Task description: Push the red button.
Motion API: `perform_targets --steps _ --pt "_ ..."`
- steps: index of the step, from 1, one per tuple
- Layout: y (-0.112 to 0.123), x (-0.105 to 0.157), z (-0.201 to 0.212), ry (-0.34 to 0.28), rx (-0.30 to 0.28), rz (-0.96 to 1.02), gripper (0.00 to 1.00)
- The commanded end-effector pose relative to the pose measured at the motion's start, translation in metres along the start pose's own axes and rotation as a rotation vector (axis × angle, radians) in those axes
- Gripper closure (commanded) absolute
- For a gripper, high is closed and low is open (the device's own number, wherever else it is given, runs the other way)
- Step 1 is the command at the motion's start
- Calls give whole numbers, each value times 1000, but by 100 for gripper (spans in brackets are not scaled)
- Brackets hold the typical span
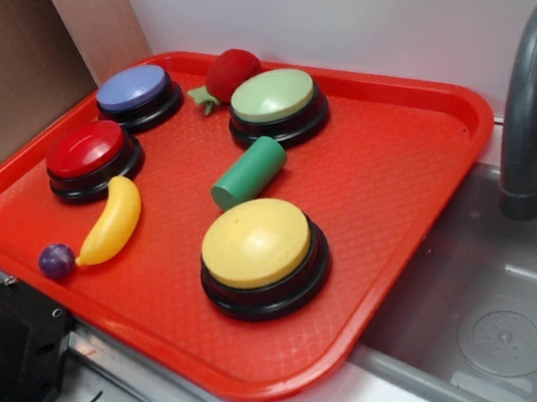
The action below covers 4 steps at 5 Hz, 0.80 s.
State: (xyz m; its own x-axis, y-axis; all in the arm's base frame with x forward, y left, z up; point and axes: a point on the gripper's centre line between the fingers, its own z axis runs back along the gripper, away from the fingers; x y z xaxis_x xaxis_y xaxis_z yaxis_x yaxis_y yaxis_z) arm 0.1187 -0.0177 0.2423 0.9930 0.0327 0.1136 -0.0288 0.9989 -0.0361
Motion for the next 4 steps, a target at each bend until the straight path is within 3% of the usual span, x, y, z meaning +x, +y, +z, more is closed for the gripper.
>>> perform_targets --steps 1,2,3,4 --pt "0 0 0 0 0 0 0" --pt "50 39 -53 108 81 161 0" --pt "81 72 -94 38 104 136 0" --pt "101 73 -121 53 163 138 0"
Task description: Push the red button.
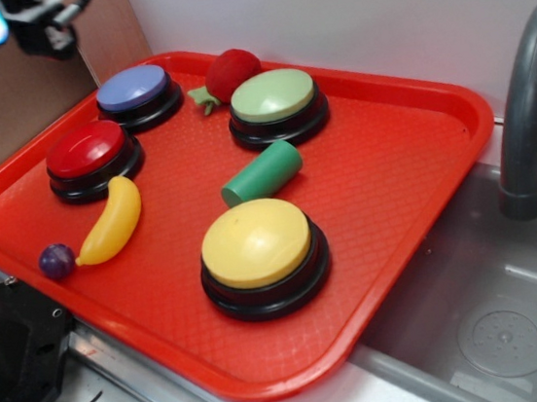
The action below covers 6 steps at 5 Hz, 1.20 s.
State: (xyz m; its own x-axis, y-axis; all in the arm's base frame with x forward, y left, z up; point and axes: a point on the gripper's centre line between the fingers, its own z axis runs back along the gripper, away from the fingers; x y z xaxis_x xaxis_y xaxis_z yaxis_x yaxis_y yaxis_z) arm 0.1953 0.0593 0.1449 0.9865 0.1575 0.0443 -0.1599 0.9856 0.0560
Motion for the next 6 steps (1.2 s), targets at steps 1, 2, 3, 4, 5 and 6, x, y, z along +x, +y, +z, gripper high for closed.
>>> perform_targets --steps 1,2,3,4,5,6 --pt "39 6 -44 -24 63 -15 0" --pt "55 6 -63 -12 89 -55 0" --pt "55 10 -80 -17 71 -76 0" --pt "46 12 -90 -17 34 -106 0" --pt "40 11 -106 38 25 -118 0" --pt "40 10 -112 74 27 -116 0"
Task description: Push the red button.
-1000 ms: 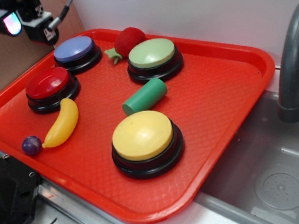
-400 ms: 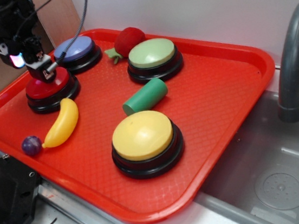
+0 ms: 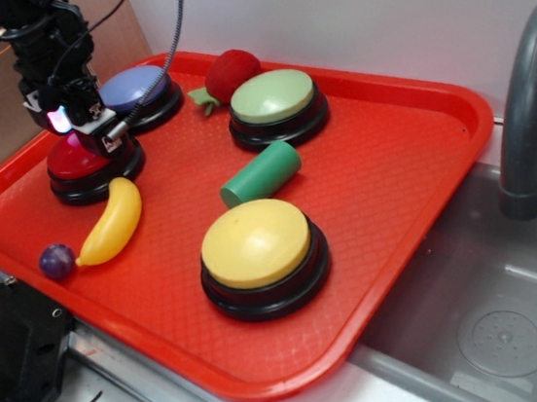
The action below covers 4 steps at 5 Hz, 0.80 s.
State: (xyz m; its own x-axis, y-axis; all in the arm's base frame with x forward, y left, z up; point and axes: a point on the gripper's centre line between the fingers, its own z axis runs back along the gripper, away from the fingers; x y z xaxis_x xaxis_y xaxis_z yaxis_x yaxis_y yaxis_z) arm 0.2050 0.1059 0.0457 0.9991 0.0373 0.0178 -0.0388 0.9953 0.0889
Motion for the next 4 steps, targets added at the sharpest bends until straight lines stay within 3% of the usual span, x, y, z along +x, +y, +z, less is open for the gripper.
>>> perform_targets --steps 1,2,4 --pt "0 2 -5 72 11 -2 0" --pt "2 7 8 107 19 -4 0" --pt "3 12 47 100 75 1 0"
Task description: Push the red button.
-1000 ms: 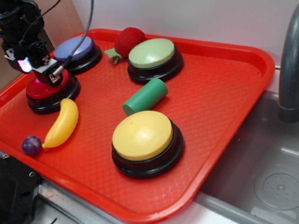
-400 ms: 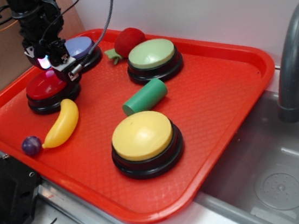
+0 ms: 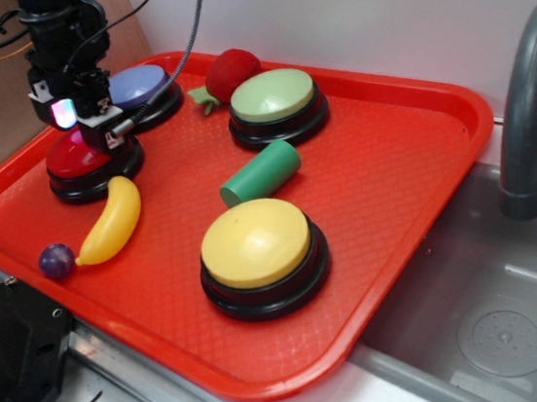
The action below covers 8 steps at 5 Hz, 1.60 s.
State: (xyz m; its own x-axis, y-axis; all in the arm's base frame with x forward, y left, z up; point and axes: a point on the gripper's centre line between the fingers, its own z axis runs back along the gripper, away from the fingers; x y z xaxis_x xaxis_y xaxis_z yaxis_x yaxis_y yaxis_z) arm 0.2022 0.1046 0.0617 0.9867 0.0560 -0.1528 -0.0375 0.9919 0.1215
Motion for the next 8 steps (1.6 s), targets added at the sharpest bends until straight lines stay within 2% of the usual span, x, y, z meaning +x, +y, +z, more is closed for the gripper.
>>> perform_targets --steps 1,2,3,6,7,8 --pt "2 1 50 -93 46 13 0" --pt "4 -3 61 -64 93 32 0" --pt "4 -8 74 -88 73 30 0" --pt "4 -14 102 -129 63 25 0" --pt "4 -17 112 -117 25 38 0" --pt "1 -20 120 -115 33 42 0"
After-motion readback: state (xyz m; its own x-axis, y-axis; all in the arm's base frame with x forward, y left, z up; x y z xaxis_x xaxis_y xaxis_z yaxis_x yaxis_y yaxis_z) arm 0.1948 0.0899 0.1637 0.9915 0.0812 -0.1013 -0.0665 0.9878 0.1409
